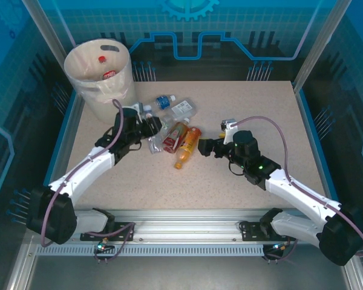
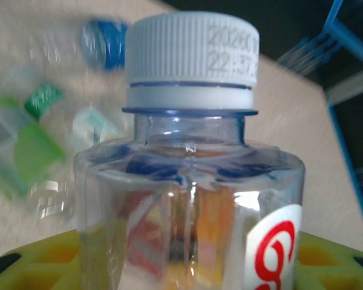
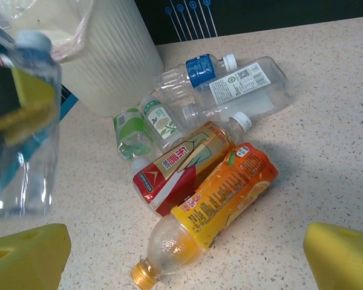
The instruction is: Put the plastic bottles in the bin
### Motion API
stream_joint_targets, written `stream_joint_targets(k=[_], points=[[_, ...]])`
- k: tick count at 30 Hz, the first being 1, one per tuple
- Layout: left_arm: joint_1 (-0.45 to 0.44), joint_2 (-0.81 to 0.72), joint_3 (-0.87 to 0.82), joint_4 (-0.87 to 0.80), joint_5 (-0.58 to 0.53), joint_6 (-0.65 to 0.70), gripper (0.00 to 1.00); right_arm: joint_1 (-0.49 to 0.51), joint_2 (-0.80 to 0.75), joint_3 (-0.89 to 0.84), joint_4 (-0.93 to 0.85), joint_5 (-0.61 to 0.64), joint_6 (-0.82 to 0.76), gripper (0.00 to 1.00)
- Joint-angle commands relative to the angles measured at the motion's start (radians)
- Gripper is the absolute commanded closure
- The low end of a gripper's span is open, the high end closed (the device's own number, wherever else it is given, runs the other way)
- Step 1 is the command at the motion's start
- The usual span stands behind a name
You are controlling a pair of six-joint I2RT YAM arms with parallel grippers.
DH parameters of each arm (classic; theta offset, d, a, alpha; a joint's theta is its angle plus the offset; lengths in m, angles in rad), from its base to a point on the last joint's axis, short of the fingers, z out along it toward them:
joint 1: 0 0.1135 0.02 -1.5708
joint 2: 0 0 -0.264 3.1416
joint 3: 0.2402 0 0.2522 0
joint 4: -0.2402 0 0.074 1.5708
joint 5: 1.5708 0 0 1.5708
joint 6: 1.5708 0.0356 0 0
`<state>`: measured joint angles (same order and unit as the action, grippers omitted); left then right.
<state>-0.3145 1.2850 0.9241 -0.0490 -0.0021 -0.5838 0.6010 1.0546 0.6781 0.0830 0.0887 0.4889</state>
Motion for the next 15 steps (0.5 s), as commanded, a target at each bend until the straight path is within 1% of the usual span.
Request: stream_joint_targets(k=[1,4,7,11,15], points=[[0.049,0.02,0.076,0.184,-0.034,-0.069,0.47,-0.007,0.011,0.046,0.035,-0.016,-0.008,0.0],[0.086,0.055,0.149,0.236,-0.04,-0.08,0.47,-0.007,0.016,0.061,0.029,-0.027,-0.01,0.0],[0.119,0.089,0.227,0.27,-0.053,-0.064,0.47,-0.007,0.016,0.071,0.023,-0.029,-0.012,0.0],[0.155,0.144,0.337,0.302,-0.122,-0.017,0.47,-0.008,0.021,0.085,0.007,-0.031,-0.012,0.0],[0.202,0.213,0.404,0.374,-0.186,-0.022,0.46,-0.007,0.025,0.096,-0.014,-0.029,-0.006,0.0]])
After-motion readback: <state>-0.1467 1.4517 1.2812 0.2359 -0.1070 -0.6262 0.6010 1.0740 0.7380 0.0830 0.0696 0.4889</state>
